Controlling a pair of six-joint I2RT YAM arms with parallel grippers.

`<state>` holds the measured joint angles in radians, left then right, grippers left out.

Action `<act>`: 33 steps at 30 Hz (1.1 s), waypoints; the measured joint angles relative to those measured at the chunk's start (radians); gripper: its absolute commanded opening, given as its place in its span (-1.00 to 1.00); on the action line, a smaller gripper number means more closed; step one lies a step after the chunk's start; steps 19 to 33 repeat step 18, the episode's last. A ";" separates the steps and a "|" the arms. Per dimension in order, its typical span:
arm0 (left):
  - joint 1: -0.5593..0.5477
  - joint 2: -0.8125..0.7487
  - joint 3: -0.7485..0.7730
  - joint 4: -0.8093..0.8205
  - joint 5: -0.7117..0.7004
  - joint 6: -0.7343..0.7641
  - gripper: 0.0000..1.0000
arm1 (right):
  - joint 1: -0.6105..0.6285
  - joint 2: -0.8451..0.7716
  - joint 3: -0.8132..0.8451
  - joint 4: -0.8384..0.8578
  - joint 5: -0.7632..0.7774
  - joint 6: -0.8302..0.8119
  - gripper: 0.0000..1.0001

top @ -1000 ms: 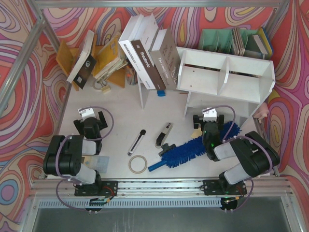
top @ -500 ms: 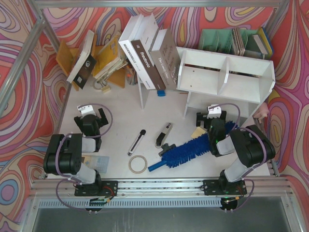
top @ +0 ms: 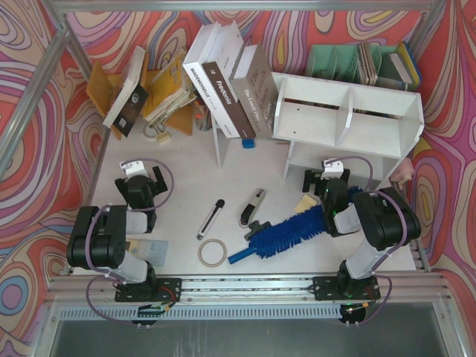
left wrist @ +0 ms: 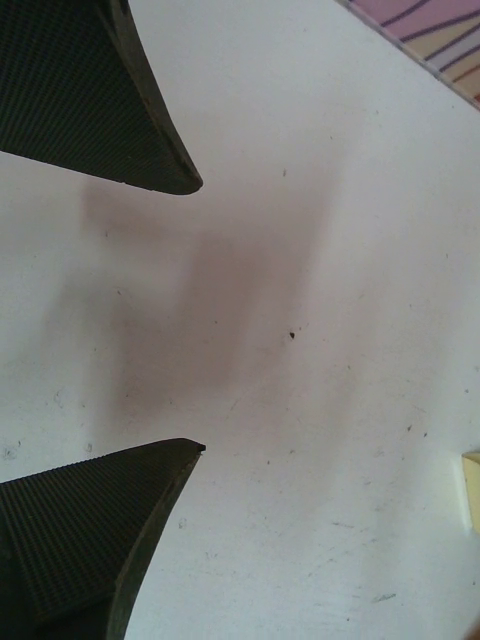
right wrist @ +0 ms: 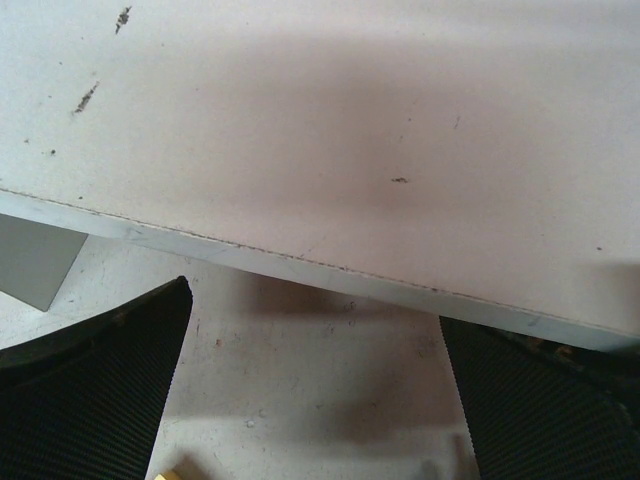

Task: Dust the bookshelf with a duster

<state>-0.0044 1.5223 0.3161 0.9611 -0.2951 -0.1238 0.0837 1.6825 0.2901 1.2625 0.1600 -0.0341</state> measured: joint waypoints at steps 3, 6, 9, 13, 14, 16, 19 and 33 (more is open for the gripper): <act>0.000 0.000 0.025 -0.034 0.028 0.004 0.97 | 0.000 0.000 0.001 -0.001 0.004 0.006 0.98; 0.000 0.000 0.039 -0.041 0.055 0.008 0.96 | 0.000 0.000 0.002 -0.003 0.005 0.008 0.97; 0.000 0.000 0.041 -0.049 0.067 0.009 0.97 | 0.000 0.000 0.003 -0.004 0.006 0.009 0.97; 0.000 0.000 0.041 -0.056 0.074 0.012 0.97 | 0.000 0.000 0.003 -0.004 0.007 0.009 0.97; 0.000 0.000 0.041 -0.058 0.075 0.012 0.96 | 0.000 0.000 0.003 -0.004 0.007 0.009 0.98; 0.000 0.000 0.042 -0.063 0.078 0.012 0.97 | 0.000 0.000 0.003 -0.004 0.007 0.009 0.97; 0.000 0.000 0.043 -0.068 0.079 0.012 0.97 | 0.000 0.000 0.003 -0.004 0.007 0.009 0.97; 0.000 0.000 0.043 -0.068 0.079 0.012 0.97 | 0.000 0.000 0.003 -0.004 0.007 0.009 0.97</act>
